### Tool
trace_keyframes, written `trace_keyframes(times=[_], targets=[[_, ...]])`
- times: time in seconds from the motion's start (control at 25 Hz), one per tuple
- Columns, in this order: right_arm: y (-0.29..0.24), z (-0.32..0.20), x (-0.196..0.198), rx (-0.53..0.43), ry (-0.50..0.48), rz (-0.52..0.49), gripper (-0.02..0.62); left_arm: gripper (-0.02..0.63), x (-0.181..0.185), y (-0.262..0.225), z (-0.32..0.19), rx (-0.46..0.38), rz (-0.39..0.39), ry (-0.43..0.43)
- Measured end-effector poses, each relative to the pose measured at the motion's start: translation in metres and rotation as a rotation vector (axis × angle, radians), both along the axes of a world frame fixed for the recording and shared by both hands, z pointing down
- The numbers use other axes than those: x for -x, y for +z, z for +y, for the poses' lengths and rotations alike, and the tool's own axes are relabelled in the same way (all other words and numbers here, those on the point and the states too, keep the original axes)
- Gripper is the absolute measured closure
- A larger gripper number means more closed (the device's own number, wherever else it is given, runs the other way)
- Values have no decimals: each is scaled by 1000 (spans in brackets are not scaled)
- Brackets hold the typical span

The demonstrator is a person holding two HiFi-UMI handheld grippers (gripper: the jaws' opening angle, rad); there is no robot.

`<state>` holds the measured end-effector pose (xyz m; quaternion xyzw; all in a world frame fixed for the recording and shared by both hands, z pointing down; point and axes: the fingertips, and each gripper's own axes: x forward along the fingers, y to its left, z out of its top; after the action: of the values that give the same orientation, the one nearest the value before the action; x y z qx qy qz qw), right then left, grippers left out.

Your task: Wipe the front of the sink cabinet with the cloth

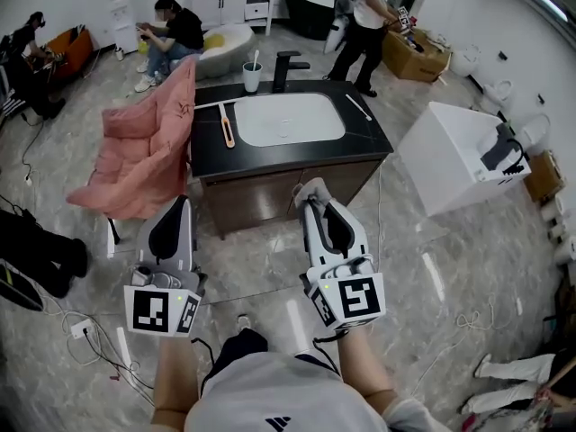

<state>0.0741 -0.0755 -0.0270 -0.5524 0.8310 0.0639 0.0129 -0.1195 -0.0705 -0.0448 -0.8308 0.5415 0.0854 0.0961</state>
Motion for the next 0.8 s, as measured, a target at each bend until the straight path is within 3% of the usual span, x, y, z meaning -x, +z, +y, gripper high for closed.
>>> trace_keyframes(times=[0.48,0.8], targets=[[22,-67,49,55,29,1,532,600,44,21,-74,35,0,38],[68,-93,73,172,11,3,531,600,55,49,-97,84,10,51]])
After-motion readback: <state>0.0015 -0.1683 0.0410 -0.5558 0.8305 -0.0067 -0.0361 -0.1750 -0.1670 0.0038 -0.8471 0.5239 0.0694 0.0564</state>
